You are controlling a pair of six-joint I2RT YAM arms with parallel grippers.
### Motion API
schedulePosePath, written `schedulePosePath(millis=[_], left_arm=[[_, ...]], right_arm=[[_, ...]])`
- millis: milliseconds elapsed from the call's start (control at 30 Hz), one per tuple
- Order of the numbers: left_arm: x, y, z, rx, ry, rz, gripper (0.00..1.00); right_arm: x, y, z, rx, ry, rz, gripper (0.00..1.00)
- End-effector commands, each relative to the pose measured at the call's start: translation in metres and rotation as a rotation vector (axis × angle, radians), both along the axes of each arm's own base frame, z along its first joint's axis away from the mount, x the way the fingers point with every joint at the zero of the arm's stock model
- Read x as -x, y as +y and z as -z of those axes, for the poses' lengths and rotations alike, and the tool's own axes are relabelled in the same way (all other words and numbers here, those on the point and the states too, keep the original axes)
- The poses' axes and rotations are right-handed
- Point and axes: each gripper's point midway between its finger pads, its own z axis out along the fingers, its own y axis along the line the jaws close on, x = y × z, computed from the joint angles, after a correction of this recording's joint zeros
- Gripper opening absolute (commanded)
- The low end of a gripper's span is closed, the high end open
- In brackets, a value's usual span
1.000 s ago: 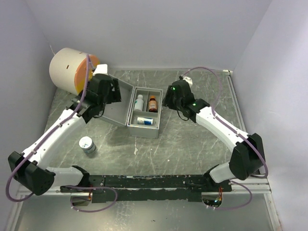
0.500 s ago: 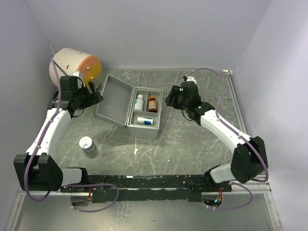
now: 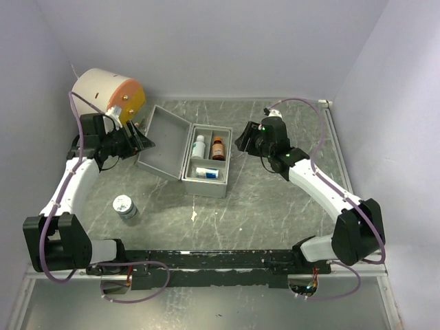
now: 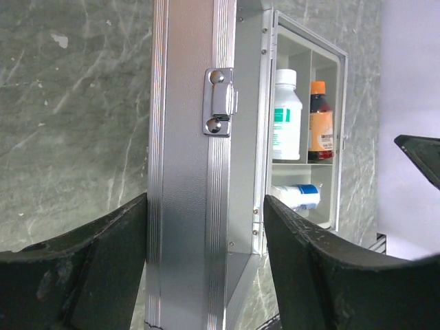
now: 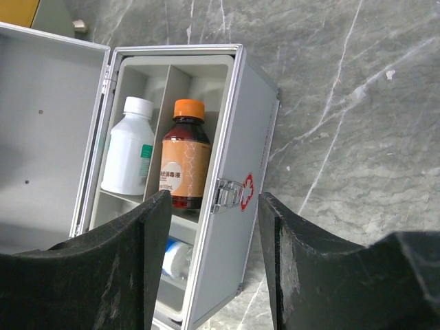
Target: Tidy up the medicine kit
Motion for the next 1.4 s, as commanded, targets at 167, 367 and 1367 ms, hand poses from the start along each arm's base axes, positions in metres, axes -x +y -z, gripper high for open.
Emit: schedulePosePath(millis=[167, 367, 1367], left_arm=[[0.008, -0.02, -0.055, 0.078, -0.153, 0.14, 0.73], [0.018, -0.03, -0.066, 0.126, -0.158, 0.197, 0.77], [0.062, -0.158, -0.11, 0.33, -0.219, 0.589, 0.84]], right_arm=[[-0.006, -0.013, 0.003, 0.001, 0.006, 0.098, 0.53], [0.0, -0.001, 0.027, -0.023, 0.056, 0.037, 0.52], [0.011, 0.032, 0.037, -0.266, 0.096, -0.1, 0.55]])
